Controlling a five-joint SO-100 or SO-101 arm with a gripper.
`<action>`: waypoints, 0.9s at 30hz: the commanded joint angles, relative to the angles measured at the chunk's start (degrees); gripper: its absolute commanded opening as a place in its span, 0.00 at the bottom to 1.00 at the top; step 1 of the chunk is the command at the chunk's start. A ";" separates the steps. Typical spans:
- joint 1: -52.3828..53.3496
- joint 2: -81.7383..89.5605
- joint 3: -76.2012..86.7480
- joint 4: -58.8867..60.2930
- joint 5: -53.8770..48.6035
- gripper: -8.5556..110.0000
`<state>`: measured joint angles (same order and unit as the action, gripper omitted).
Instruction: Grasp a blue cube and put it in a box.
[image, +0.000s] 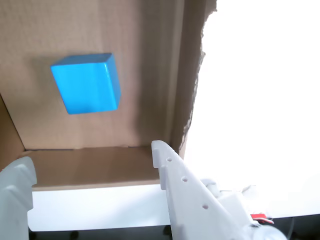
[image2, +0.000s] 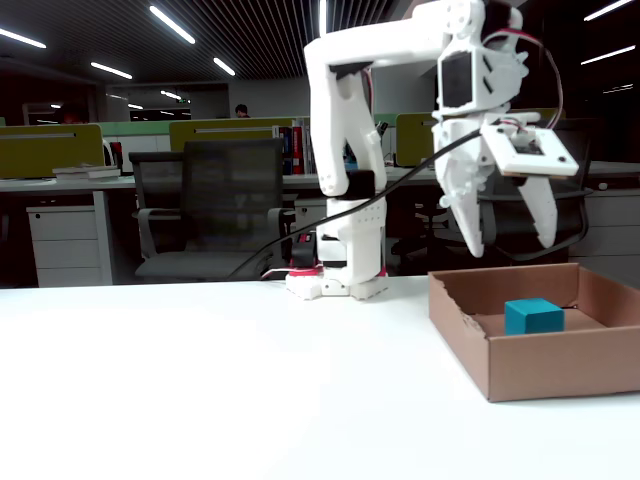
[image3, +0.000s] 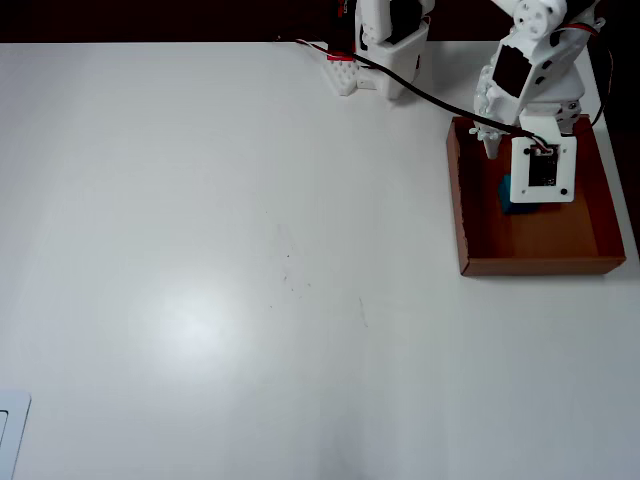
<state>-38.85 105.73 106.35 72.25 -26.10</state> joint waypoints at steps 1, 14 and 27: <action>0.97 7.38 1.67 0.62 -1.49 0.32; 5.45 30.23 18.81 -6.94 -10.46 0.32; 4.04 42.45 36.47 -24.61 -10.46 0.31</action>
<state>-34.45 146.16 143.09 49.31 -36.04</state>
